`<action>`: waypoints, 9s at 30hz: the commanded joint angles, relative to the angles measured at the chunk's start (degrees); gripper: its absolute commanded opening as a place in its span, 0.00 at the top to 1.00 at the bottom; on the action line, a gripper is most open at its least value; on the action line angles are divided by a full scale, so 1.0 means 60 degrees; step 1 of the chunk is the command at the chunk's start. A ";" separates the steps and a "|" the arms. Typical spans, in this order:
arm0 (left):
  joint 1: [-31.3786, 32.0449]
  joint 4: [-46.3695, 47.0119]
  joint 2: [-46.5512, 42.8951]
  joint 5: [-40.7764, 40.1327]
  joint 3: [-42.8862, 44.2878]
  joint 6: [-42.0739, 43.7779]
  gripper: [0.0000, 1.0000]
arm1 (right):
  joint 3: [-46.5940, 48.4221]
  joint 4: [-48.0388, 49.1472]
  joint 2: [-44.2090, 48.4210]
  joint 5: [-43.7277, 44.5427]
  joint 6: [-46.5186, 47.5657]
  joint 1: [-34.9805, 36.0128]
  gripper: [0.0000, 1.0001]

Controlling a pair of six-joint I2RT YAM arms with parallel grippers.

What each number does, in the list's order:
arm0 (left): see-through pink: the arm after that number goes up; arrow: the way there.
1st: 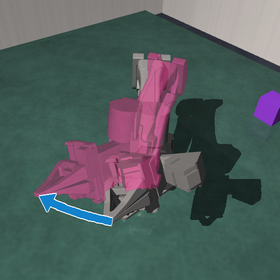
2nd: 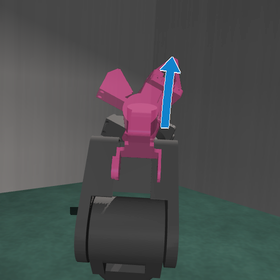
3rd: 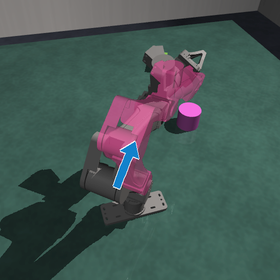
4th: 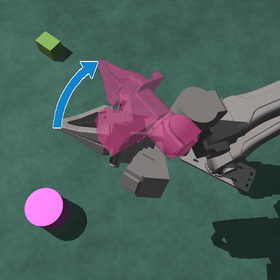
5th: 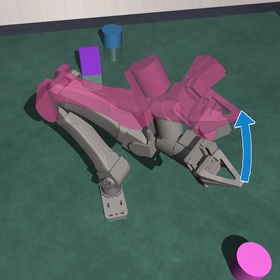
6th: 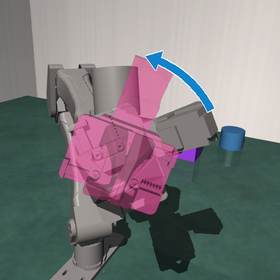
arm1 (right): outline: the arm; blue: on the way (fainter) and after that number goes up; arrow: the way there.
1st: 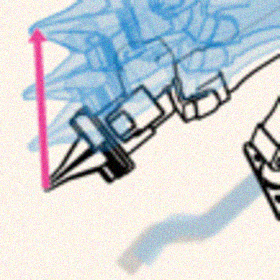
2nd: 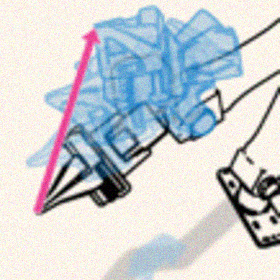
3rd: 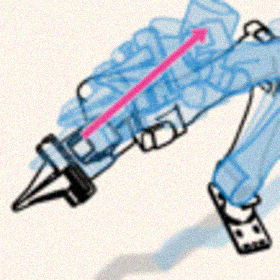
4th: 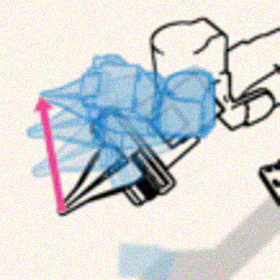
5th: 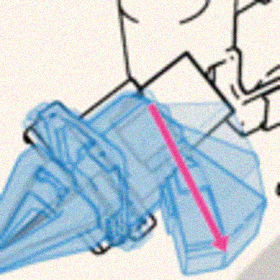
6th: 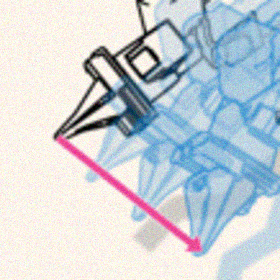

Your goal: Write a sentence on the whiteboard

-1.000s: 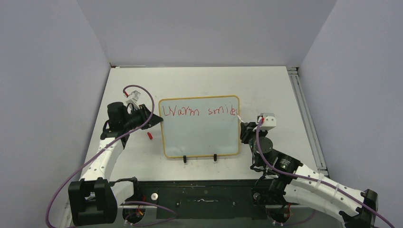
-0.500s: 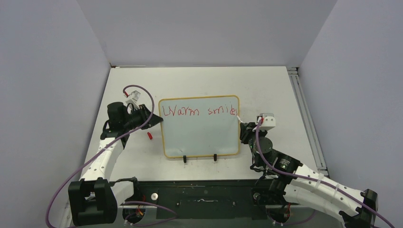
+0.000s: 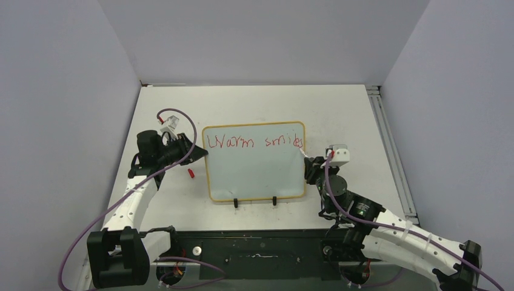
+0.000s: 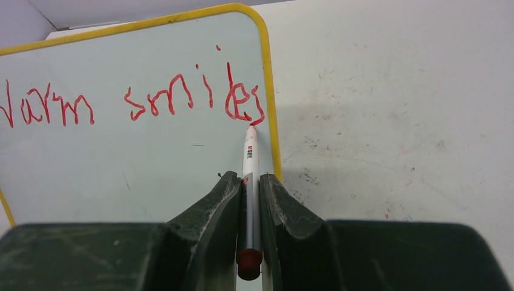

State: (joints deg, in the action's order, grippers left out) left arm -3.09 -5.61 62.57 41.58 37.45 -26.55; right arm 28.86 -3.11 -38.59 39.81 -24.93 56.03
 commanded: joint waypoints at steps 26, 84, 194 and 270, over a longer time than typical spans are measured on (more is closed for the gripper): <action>0.0032 -0.0135 -0.0152 -0.0034 0.0481 0.0110 0.81 | 0.0864 0.3917 -0.2571 -0.2178 0.0718 0.1562 0.95; 0.0016 -0.0073 -0.0134 0.0084 0.0499 0.0067 0.81 | 0.2548 0.6329 -0.7964 -0.3332 0.0198 0.1998 0.95; 0.0032 -0.0091 -0.0156 0.0068 0.0503 0.0086 0.81 | 0.1500 0.5640 -0.6804 -0.1346 -0.0136 0.2837 0.95; 0.0032 -0.0098 -0.0155 0.0031 0.0484 0.0088 0.81 | 0.1334 0.5521 -0.6389 -0.0848 -0.0040 0.3120 0.95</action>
State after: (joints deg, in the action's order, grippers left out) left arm -3.09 -6.90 62.57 41.17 37.76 -26.55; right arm 36.53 29.28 -77.62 32.88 -25.98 74.37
